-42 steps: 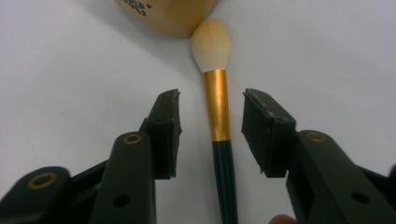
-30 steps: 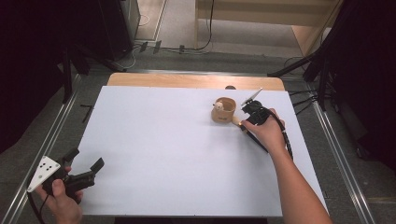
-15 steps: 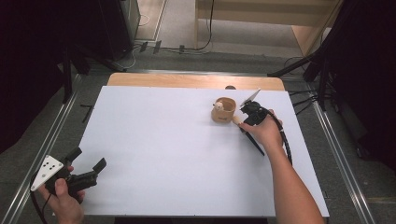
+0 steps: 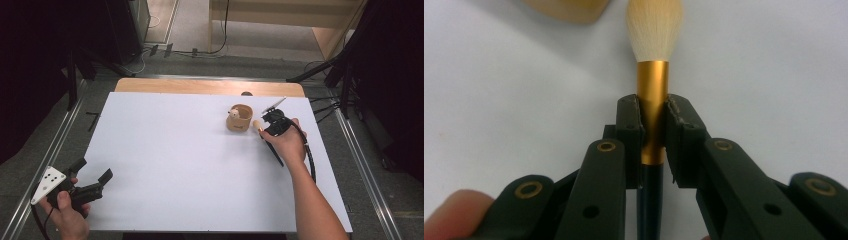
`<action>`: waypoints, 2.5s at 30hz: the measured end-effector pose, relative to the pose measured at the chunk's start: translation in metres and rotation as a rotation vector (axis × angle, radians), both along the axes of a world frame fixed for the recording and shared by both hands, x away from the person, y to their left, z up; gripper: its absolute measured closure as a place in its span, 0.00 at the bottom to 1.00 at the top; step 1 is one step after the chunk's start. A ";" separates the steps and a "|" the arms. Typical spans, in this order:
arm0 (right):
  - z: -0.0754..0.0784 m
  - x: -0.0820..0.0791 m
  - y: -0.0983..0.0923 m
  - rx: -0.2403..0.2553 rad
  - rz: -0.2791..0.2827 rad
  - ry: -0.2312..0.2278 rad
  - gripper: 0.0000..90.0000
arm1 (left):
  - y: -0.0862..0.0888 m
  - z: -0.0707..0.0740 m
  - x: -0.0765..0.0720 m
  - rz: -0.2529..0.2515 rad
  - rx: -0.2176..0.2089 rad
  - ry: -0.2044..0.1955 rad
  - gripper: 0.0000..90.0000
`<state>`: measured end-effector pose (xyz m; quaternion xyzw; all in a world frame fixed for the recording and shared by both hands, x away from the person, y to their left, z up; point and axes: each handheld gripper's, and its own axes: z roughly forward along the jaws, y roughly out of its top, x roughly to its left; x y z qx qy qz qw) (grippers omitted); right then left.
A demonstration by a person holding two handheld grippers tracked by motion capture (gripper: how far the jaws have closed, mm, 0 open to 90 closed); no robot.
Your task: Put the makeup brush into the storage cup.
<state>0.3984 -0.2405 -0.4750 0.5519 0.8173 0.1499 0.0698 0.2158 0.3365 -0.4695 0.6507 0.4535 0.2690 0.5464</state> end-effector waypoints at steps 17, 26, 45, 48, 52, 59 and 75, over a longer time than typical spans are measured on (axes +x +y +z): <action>0.026 -0.017 -0.015 0.154 -0.069 -0.270 0.89 | 0.000 0.000 0.000 0.001 0.000 0.001 0.00; 0.039 -0.026 -0.016 0.183 -0.065 -0.397 0.89 | -0.001 0.000 0.000 -0.002 0.001 -0.001 0.00; 0.054 -0.032 -0.014 0.307 -0.112 -0.570 0.89 | 0.000 0.000 0.000 0.001 0.000 -0.002 0.00; 0.058 -0.033 -0.012 0.320 -0.106 -0.593 0.89 | 0.000 0.000 0.000 0.000 0.000 -0.001 0.00; 0.060 -0.034 -0.011 0.341 -0.095 -0.614 0.89 | 0.000 0.000 0.000 0.001 0.000 -0.001 0.00; 0.064 -0.033 -0.008 0.370 -0.075 -0.659 0.89 | 0.000 0.000 0.000 0.000 0.000 -0.001 0.00; 0.078 -0.034 0.000 0.446 -0.058 -0.757 0.89 | 0.000 0.000 0.000 -0.001 0.001 -0.002 0.00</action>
